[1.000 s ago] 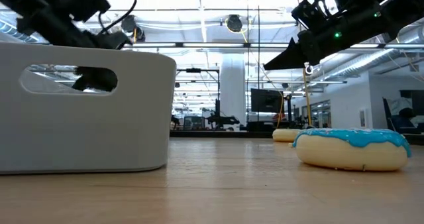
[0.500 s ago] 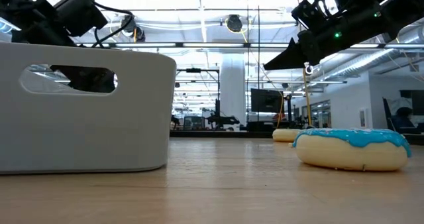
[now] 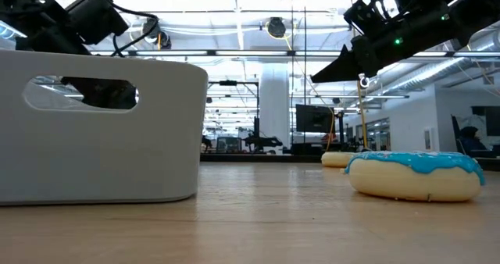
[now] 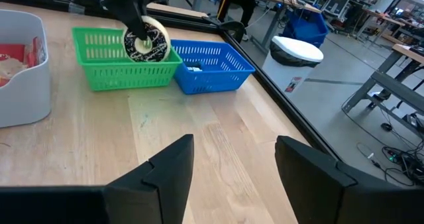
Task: Pick & Place Food Item
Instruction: Put the black donut into the green bin
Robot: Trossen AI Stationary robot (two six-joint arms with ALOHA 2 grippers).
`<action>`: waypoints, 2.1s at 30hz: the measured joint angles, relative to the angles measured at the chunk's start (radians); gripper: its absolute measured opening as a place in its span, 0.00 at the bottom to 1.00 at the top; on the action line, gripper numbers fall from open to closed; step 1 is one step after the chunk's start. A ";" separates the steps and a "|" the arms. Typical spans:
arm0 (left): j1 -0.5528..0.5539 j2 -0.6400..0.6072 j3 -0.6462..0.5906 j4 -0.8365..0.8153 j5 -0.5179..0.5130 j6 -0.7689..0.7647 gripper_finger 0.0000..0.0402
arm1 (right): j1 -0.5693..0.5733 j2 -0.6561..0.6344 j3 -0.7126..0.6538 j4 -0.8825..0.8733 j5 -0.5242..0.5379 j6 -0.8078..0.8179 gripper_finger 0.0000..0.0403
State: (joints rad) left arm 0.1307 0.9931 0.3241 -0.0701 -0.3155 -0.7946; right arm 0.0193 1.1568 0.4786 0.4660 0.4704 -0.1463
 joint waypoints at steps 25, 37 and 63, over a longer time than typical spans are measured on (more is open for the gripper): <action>0.000 0.180 0.000 0.333 0.020 -0.004 0.10 | 0.000 0.000 0.000 0.000 0.000 -0.004 0.49; 0.000 0.115 0.000 0.252 0.106 0.006 0.10 | 0.000 0.000 0.000 0.000 0.000 -0.004 0.49; -0.036 0.053 0.000 0.084 -0.085 -0.017 0.10 | 0.000 0.000 0.000 -0.001 0.000 -0.007 0.48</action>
State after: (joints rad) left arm 0.0946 1.0458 0.3244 0.0139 -0.4006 -0.8117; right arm 0.0191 1.1572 0.4786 0.4648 0.4706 -0.1537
